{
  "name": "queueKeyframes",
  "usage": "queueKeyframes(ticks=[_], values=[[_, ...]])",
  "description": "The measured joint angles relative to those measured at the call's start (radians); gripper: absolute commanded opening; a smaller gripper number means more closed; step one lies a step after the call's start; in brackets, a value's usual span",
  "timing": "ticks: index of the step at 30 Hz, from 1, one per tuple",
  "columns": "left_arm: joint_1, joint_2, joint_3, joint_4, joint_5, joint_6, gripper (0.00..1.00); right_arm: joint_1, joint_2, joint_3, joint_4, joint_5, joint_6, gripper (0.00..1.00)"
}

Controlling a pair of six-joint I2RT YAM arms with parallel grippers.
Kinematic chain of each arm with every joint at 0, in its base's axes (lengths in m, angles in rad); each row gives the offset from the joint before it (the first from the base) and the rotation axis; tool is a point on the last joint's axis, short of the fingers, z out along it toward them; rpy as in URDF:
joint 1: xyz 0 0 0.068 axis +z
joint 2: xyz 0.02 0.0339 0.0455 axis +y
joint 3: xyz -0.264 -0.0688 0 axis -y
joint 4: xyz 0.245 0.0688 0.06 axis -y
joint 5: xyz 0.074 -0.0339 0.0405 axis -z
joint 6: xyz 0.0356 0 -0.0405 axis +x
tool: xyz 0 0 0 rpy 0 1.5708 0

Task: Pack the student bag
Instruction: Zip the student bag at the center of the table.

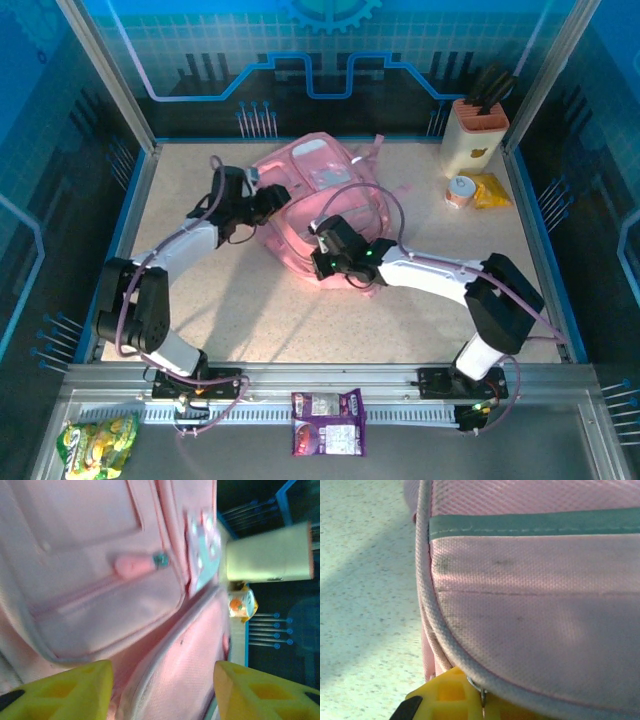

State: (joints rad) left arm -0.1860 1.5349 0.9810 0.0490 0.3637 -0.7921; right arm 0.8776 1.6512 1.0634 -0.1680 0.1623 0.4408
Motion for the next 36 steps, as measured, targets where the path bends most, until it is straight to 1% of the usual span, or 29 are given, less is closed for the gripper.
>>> queueKeyframes(ticks=[2,5,8,10,12,13,16,17,18,22,25,29,32,34,35,36], values=[[0.003,-0.066,-0.061,0.032,-0.004,-0.031,0.62,0.013,0.024,0.02,-0.001,0.004,0.024,0.0],[-0.031,-0.204,-0.222,0.092,-0.043,-0.156,0.62,0.014,0.04,0.039,-0.007,0.009,0.042,0.0],[-0.117,-0.261,-0.312,0.098,-0.104,-0.282,0.62,0.016,0.04,0.039,-0.011,0.013,0.053,0.0],[-0.181,-0.254,-0.323,0.103,-0.138,-0.348,0.58,0.018,0.04,0.039,-0.011,0.017,0.057,0.0],[-0.232,-0.245,-0.324,0.117,-0.175,-0.412,0.47,0.019,0.04,0.039,-0.011,0.021,0.061,0.0],[-0.248,-0.236,-0.324,0.129,-0.193,-0.439,0.4,0.019,0.04,0.039,-0.011,0.021,0.061,0.0],[-0.262,-0.189,-0.324,0.159,-0.23,-0.503,0.11,0.019,0.04,0.04,-0.013,0.028,0.061,0.0],[-0.262,-0.171,-0.323,0.163,-0.234,-0.517,0.03,0.019,0.04,0.04,-0.014,0.035,0.06,0.0],[-0.263,-0.16,-0.322,0.163,-0.24,-0.519,0.0,0.019,0.04,0.04,-0.018,0.04,0.06,0.0],[-0.269,-0.158,-0.288,0.101,-0.263,-0.494,0.0,0.006,0.028,0.037,-0.045,0.049,0.051,0.0],[-0.246,-0.183,-0.262,0.029,-0.262,-0.439,0.0,-0.034,-0.037,-0.006,-0.06,0.043,0.033,0.0],[-0.167,-0.214,-0.221,-0.073,-0.22,-0.325,0.0,-0.138,-0.121,-0.066,-0.068,0.018,-0.012,0.0],[-0.081,-0.215,-0.183,-0.155,-0.199,-0.229,0.0,-0.222,-0.119,-0.069,-0.085,-0.018,-0.064,0.0],[-0.022,-0.211,-0.167,-0.175,-0.172,-0.164,0.0,-0.249,-0.097,-0.052,-0.092,-0.052,-0.1,0.0],[-0.001,-0.203,-0.152,-0.188,-0.159,-0.131,0.08,-0.246,-0.082,-0.035,-0.097,-0.065,-0.114,0.0],[0.016,-0.19,-0.133,-0.204,-0.15,-0.097,0.19,-0.234,-0.071,-0.02,-0.101,-0.067,-0.125,0.0]])
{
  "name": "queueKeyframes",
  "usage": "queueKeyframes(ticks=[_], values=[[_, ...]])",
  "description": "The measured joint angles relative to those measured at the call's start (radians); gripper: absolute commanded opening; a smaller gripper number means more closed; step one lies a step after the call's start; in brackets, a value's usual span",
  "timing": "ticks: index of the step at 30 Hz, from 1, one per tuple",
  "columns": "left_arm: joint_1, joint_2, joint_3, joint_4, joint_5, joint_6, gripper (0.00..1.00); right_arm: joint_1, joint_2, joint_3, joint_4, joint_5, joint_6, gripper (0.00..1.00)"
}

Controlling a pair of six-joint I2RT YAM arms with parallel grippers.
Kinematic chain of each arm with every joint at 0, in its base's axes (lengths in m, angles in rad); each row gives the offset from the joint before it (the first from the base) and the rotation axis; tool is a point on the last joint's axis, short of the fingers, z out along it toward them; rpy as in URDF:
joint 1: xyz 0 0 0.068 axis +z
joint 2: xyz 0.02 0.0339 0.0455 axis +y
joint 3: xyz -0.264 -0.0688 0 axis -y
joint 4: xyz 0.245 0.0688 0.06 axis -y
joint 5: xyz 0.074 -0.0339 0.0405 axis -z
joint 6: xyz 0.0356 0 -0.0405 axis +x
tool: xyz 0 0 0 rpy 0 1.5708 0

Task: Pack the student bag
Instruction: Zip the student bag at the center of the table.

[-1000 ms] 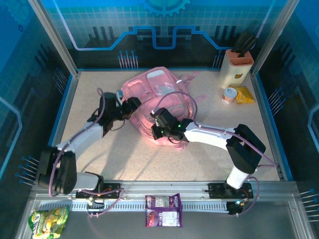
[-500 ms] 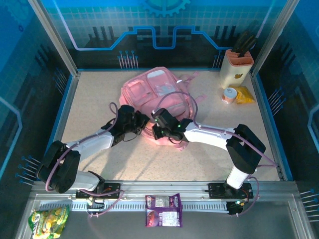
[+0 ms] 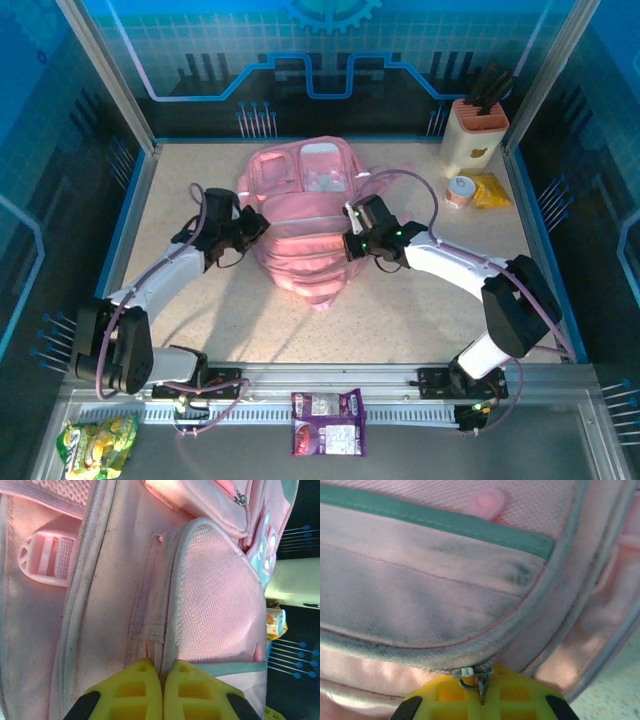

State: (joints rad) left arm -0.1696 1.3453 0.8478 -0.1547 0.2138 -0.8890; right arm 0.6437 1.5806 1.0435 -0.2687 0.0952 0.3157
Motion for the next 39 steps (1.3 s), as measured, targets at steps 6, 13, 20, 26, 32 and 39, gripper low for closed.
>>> queueKeyframes(ticks=[6,13,20,26,32,39], values=[[0.072,0.021,0.048,0.015,0.0,0.058,0.65,0.144,0.053,0.085,-0.017,0.016,0.027,0.0],[-0.089,-0.268,-0.224,0.096,-0.113,-0.259,0.68,0.204,0.074,0.097,-0.008,-0.006,0.104,0.0],[-0.277,-0.142,-0.215,0.188,-0.217,-0.507,0.48,0.205,0.085,0.097,-0.008,-0.005,0.11,0.0],[-0.318,-0.037,-0.166,0.212,-0.279,-0.558,0.01,0.204,0.086,0.095,-0.013,0.06,0.09,0.0],[-0.289,-0.038,-0.116,0.134,-0.277,-0.483,0.0,0.127,0.078,0.089,-0.031,0.079,0.045,0.0],[-0.253,-0.038,-0.085,0.114,-0.218,-0.389,0.23,0.036,0.078,0.111,-0.02,0.014,-0.009,0.22]])
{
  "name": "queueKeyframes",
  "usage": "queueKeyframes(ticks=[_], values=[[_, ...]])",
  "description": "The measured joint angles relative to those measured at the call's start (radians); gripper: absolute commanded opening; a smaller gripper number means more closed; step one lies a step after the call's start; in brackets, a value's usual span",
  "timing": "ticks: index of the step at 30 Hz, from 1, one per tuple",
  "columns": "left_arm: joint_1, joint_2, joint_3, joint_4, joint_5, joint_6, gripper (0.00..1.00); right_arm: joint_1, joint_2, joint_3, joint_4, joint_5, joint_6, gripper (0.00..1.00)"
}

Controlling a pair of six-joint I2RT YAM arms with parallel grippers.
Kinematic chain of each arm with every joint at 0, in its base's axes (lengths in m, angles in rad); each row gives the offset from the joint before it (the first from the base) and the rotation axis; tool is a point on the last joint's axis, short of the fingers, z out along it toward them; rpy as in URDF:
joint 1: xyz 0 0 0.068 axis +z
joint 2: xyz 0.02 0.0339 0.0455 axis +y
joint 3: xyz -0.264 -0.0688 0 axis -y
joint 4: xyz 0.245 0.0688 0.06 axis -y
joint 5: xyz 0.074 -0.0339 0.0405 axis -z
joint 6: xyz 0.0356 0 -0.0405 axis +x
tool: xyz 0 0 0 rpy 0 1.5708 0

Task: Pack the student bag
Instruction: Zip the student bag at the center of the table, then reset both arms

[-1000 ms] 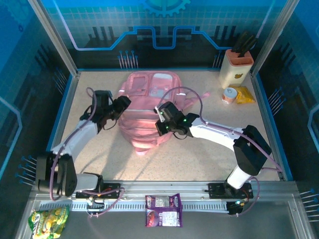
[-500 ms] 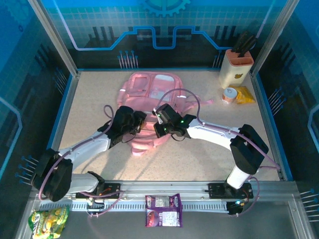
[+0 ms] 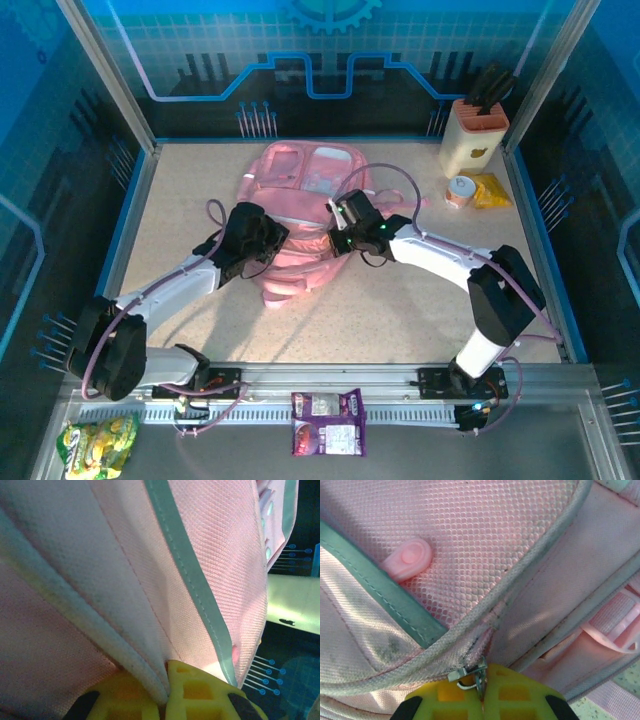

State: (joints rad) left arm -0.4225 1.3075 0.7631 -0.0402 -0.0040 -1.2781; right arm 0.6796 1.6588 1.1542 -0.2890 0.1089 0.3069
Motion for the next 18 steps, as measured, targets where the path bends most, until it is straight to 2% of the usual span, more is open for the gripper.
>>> queueKeyframes(ticks=[1,2,5,6,7,10,13,15,18], values=[[0.003,0.0,0.001,-0.002,0.003,0.021,0.48,0.0,-0.001,0.004,-0.001,-0.003,-0.008,0.41],[0.008,0.0,0.002,-0.01,0.004,0.046,0.64,-0.003,-0.006,0.004,-0.004,0.006,-0.018,0.55],[0.032,-0.012,0.005,-0.063,-0.021,0.137,0.95,-0.047,-0.054,0.001,-0.037,0.031,-0.034,0.8],[0.037,-0.025,0.005,-0.085,-0.042,0.164,0.99,-0.064,-0.082,-0.008,-0.037,0.042,-0.037,0.89],[0.045,-0.051,0.005,-0.119,-0.071,0.195,0.99,-0.092,-0.128,-0.023,-0.037,0.061,-0.034,1.0],[0.081,-0.173,0.003,-0.202,-0.197,0.304,0.99,-0.187,-0.259,-0.084,-0.01,0.115,-0.035,1.0],[0.176,-0.27,-0.012,-0.22,-0.356,0.421,0.99,-0.329,-0.355,-0.198,0.086,0.208,-0.036,1.0],[0.239,-0.293,-0.06,-0.175,-0.48,0.518,0.99,-0.418,-0.372,-0.298,0.177,0.266,-0.046,1.0],[0.278,-0.269,-0.229,0.035,-0.613,0.717,0.99,-0.537,-0.336,-0.454,0.326,0.308,-0.078,1.0]])
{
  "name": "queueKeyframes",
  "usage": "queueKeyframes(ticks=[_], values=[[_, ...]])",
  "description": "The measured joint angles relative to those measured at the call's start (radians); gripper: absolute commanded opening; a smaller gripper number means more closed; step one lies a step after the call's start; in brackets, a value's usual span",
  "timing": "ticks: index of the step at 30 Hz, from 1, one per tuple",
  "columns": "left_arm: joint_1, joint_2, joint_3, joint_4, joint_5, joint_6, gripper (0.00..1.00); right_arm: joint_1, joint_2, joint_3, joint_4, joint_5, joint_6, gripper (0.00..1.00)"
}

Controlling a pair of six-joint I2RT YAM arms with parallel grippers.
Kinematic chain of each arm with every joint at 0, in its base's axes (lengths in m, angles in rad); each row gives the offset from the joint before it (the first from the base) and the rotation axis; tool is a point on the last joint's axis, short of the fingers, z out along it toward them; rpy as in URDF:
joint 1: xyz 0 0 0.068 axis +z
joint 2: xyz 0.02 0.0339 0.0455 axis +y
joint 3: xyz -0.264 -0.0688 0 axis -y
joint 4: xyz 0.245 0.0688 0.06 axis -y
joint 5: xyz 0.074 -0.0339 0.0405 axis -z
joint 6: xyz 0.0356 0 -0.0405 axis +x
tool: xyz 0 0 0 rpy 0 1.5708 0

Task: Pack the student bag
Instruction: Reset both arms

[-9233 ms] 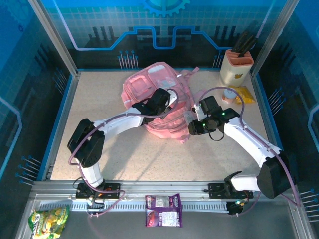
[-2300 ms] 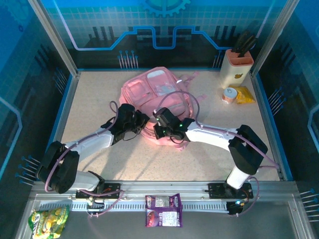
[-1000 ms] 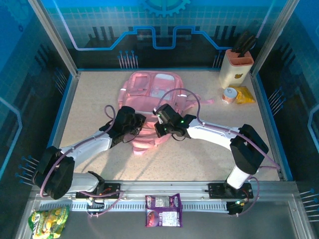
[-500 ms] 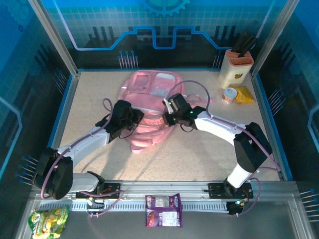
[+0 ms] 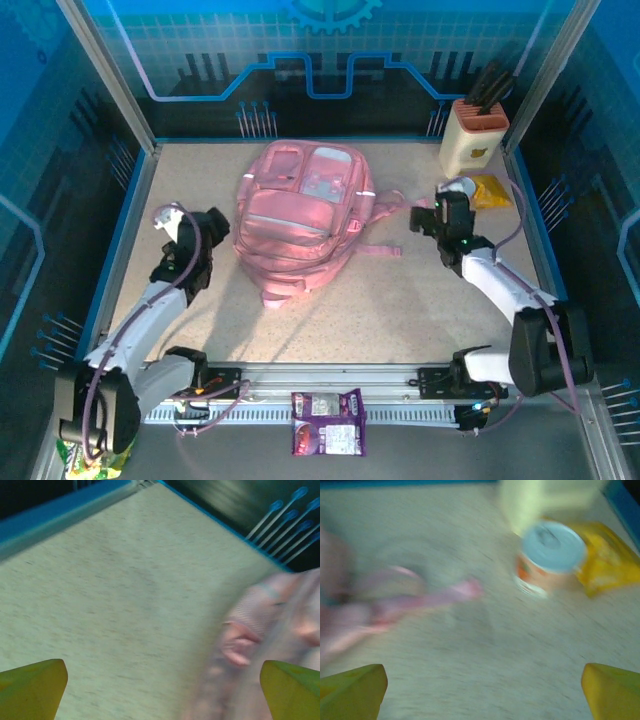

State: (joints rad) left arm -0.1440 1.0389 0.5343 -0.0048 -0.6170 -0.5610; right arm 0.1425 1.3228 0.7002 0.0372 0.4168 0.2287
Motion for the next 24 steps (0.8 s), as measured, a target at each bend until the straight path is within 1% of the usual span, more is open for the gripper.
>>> queueKeyframes(ticks=[2,5,7,9,10,12,13,17,20,24], values=[[0.01,0.087,-0.118,0.185,-0.011,0.13,0.99,-0.068,0.056,-0.079,0.118,-0.012,-0.029,1.0],[0.011,0.265,-0.221,0.451,0.024,0.304,0.99,-0.126,0.125,-0.13,0.25,-0.095,-0.063,1.0],[0.014,0.345,-0.248,0.609,0.061,0.395,0.99,-0.129,0.145,-0.201,0.423,-0.175,-0.105,1.0],[0.022,0.401,-0.249,0.737,0.1,0.462,0.99,-0.105,0.177,-0.288,0.61,-0.241,-0.153,1.0],[0.026,0.437,-0.25,0.815,0.126,0.496,0.99,-0.09,0.198,-0.311,0.645,-0.264,-0.171,1.0],[0.037,0.505,-0.254,0.934,0.168,0.536,0.99,-0.078,0.22,-0.317,0.657,-0.296,-0.185,1.0],[0.039,0.53,-0.254,0.972,0.187,0.545,0.99,-0.078,0.222,-0.317,0.684,-0.297,-0.189,1.0],[0.052,0.534,-0.228,0.974,0.22,0.561,0.99,-0.055,0.222,-0.317,0.797,-0.249,-0.209,1.0],[0.074,0.534,-0.198,0.975,0.24,0.56,0.99,-0.039,0.222,-0.317,0.831,-0.233,-0.22,1.0],[0.078,0.534,-0.19,0.975,0.249,0.56,0.99,-0.04,0.222,-0.317,0.846,-0.228,-0.227,1.0]])
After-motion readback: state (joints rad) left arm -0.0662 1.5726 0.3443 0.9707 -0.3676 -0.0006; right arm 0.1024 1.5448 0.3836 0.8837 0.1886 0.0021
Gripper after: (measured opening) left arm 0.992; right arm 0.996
